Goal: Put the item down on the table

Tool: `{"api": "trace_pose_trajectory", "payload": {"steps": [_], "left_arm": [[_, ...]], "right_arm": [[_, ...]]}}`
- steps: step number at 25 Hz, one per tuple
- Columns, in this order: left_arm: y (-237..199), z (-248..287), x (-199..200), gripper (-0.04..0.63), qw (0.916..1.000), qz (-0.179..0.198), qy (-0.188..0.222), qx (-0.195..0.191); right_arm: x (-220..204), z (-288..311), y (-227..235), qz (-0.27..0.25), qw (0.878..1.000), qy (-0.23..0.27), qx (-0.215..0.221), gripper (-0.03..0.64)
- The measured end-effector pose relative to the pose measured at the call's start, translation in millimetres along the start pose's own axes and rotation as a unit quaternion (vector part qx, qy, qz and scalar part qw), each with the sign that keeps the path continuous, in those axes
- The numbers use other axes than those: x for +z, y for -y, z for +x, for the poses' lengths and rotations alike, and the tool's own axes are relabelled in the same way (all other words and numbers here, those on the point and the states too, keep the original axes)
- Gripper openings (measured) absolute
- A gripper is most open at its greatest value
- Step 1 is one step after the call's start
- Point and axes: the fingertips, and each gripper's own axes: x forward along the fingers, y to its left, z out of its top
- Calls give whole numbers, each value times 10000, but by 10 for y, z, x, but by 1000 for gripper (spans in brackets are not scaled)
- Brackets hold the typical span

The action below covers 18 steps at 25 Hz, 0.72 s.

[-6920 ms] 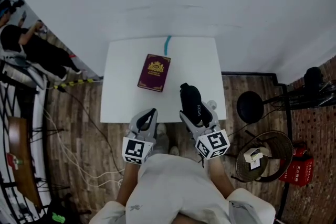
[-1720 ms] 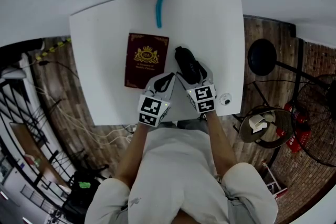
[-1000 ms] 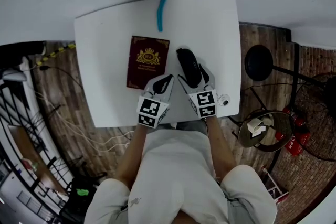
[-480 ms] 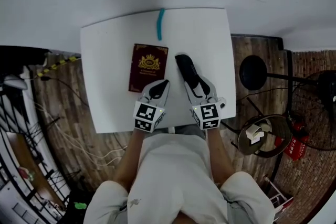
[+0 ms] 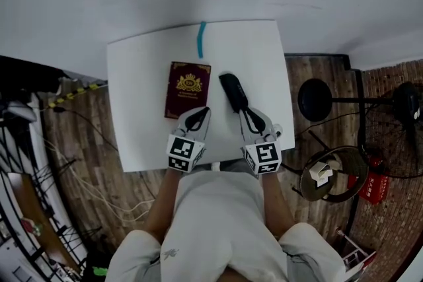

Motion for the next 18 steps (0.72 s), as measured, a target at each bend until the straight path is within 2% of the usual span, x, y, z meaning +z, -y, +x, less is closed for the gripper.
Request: {"api": "trace_pose_trajectory", "payload": {"steps": [2,18], "left_arm": [[18,-45,8,18,10000,72,48,28],[39,-141,41,18,9997,138,108,142]], "right_arm": [[2,-49,-21,8,10000,38,7,3],[22,-107,-96,-63,9999,59,139,3]]}}
